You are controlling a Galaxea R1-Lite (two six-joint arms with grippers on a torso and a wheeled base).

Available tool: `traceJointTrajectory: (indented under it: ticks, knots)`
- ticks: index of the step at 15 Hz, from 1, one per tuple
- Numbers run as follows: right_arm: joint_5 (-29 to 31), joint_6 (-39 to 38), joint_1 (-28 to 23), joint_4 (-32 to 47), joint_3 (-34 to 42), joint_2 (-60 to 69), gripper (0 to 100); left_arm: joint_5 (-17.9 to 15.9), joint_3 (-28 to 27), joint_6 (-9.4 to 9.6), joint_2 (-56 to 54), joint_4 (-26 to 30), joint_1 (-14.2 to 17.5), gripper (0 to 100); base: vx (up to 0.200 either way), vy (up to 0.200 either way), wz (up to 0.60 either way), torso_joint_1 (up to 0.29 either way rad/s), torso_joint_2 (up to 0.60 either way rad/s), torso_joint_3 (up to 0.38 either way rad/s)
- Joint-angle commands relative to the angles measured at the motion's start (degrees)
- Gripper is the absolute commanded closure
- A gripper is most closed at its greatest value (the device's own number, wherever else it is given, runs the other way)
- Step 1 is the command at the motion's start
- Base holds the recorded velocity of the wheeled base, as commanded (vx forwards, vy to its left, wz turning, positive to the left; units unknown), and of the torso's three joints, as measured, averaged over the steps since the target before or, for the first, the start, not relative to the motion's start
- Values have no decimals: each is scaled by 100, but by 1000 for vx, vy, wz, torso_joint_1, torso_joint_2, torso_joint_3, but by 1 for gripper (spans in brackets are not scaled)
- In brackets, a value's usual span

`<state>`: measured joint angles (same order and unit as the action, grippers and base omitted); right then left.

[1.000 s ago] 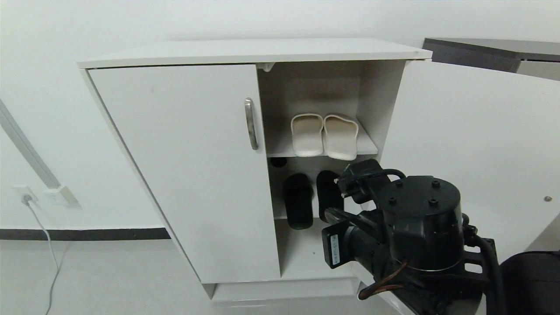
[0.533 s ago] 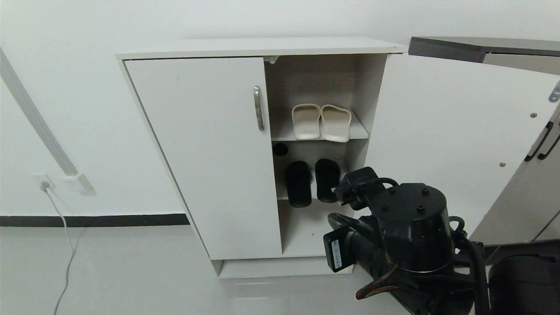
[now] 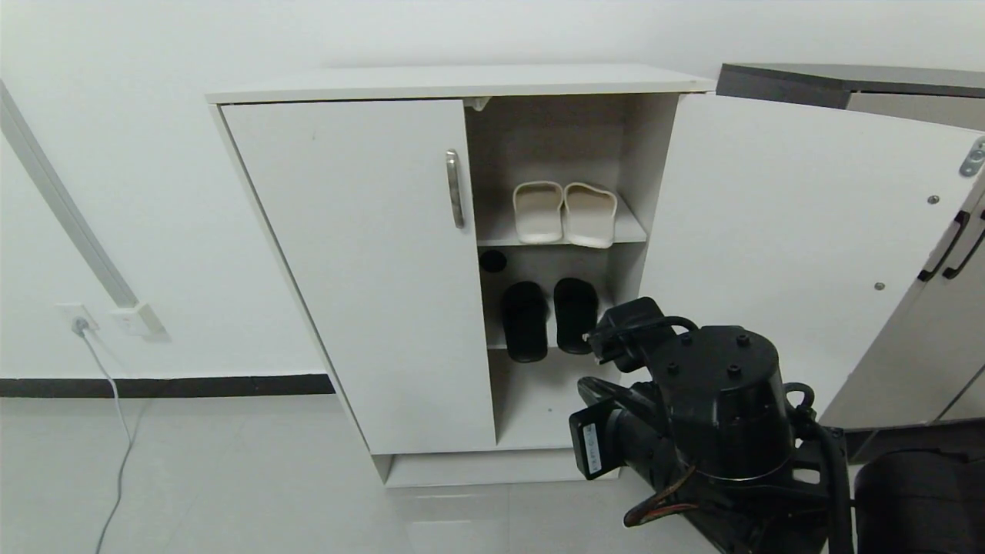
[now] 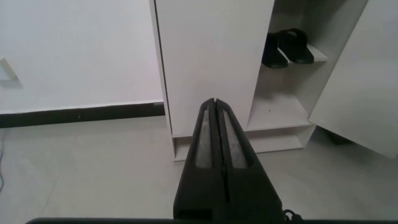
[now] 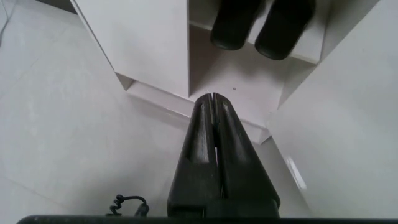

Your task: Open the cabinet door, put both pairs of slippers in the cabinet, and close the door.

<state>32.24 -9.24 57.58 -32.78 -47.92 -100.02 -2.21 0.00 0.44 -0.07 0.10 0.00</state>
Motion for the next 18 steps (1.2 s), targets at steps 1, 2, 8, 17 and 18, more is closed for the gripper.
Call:
traceJointTrajectory:
  ticks: [1,2,8,17,18]
  knots:
    - [1,1,8,0,2,-17,100,1,0,0,7,-1,0,100,0,0,0,0,0,0]
    - [1,1,8,0,11,-17,100,1,0,0,7,-1,0,100,0,0,0,0,0,0]
    - [10,19,17,0,28,-61,100,1,0,9,7,-1,0,100,0,0,0,2,-50,-56]
    - [45,115,52,-106,169,18,100,1,0,9,7,-1,0,100,0,0,0,52,-410,-360]
    - [45,115,52,-106,178,18,100,1,0,9,7,-1,0,100,0,0,0,105,-456,-339]
